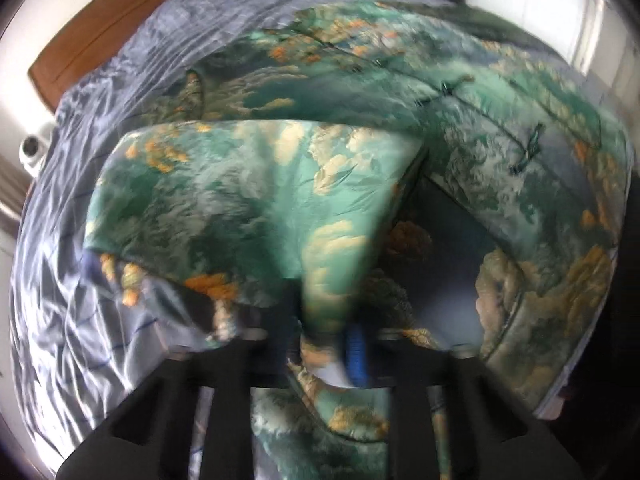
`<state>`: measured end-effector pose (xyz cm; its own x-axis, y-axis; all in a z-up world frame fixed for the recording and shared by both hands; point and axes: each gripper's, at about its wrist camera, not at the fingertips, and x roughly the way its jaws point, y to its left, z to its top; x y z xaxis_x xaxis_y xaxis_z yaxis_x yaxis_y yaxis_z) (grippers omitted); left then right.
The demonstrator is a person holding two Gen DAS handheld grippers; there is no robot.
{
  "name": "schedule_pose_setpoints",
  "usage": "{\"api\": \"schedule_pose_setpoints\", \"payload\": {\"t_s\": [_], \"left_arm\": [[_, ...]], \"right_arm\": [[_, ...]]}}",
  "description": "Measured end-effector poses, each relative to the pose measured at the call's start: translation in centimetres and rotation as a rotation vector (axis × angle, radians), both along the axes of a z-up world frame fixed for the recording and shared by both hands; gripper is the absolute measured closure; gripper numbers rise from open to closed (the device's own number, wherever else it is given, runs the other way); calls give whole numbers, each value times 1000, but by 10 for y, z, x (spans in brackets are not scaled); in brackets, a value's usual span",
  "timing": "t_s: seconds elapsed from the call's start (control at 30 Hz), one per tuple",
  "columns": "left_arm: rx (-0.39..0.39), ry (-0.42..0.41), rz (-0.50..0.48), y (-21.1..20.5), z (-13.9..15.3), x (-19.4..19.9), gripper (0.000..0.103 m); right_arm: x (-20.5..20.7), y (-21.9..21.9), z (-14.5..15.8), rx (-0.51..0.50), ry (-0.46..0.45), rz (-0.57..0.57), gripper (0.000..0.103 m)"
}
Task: Fold large clothes
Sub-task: 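Grasp the other folded sleeve with the left tool and lay it out flat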
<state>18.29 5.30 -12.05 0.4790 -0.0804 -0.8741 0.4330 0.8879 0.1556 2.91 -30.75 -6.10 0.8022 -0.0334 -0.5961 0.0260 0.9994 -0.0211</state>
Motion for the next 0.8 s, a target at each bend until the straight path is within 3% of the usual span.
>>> {"api": "schedule_pose_setpoints", "payload": {"t_s": [0.23,0.37,0.47,0.57,0.6,0.67,0.8], "left_arm": [[-120,-170,190,66,72,-34,90],[-91,-269,352,118,103,-53,88],[-14,-323,503,159,112,-71,70],[42,-359,657,194,110,-92,34],[42,-363,684,199,109,-98,29],[15,-347,718,205,103,-114,28],[-2,-319,698,181,87,-125,21]], "right_arm": [[-11,32,12,-47,-35,86,46],[-15,39,14,-47,-43,104,46],[-16,44,12,-42,-43,115,46],[-18,46,12,-47,-52,125,46],[-19,47,13,-51,-57,128,46],[-20,49,14,-55,-64,128,46],[-19,51,14,-55,-64,131,46]]}}
